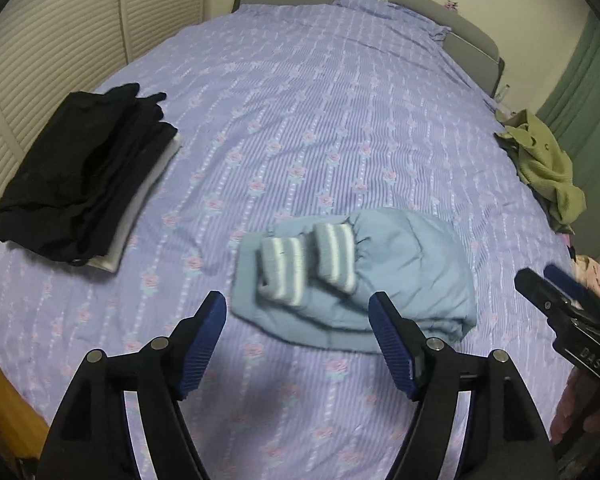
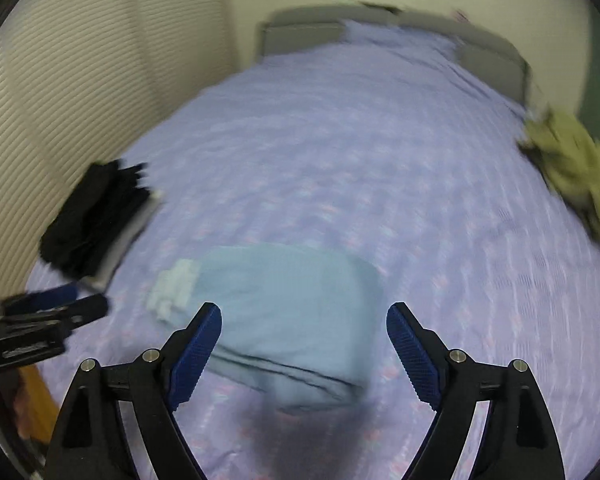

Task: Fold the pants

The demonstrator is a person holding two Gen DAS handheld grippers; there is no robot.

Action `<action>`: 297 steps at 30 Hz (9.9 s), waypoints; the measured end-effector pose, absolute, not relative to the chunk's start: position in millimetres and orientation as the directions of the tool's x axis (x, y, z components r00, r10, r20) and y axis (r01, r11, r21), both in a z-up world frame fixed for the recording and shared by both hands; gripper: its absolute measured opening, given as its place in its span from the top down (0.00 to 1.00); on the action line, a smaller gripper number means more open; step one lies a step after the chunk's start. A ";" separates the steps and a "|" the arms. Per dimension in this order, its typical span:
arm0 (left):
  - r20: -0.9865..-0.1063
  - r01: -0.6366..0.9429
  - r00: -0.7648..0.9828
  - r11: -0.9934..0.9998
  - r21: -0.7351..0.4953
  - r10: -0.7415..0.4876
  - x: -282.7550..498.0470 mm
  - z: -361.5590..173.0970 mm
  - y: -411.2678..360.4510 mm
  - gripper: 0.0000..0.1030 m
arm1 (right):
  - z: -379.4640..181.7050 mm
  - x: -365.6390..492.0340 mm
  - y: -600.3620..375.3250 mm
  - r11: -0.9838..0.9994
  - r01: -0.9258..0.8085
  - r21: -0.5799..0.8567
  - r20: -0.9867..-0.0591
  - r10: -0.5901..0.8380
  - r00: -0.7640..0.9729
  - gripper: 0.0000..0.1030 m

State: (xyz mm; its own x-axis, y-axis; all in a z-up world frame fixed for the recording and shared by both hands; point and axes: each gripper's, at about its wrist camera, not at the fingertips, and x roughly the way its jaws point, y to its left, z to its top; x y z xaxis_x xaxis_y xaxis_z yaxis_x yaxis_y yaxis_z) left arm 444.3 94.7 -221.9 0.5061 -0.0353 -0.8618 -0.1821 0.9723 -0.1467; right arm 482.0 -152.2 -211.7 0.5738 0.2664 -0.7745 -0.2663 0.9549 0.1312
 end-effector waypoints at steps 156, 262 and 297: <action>-0.607 -0.112 0.771 0.899 -0.424 -0.191 294.0 -69.3 427.1 0.48 | -63.4 326.8 113.7 0.837 -0.379 0.396 -0.604 0.548 0.578 0.50; -0.647 0.100 0.745 0.986 -0.133 -0.162 192.3 -14.0 284.4 0.00 | -29.1 189.5 1.6 0.971 -0.126 0.201 -0.615 0.226 0.756 0.05; -0.546 0.159 0.829 0.987 0.029 -0.118 50.0 25.2 156.0 0.00 | 4.7 47.5 -111.2 0.981 -0.103 0.164 -0.525 0.175 0.833 0.05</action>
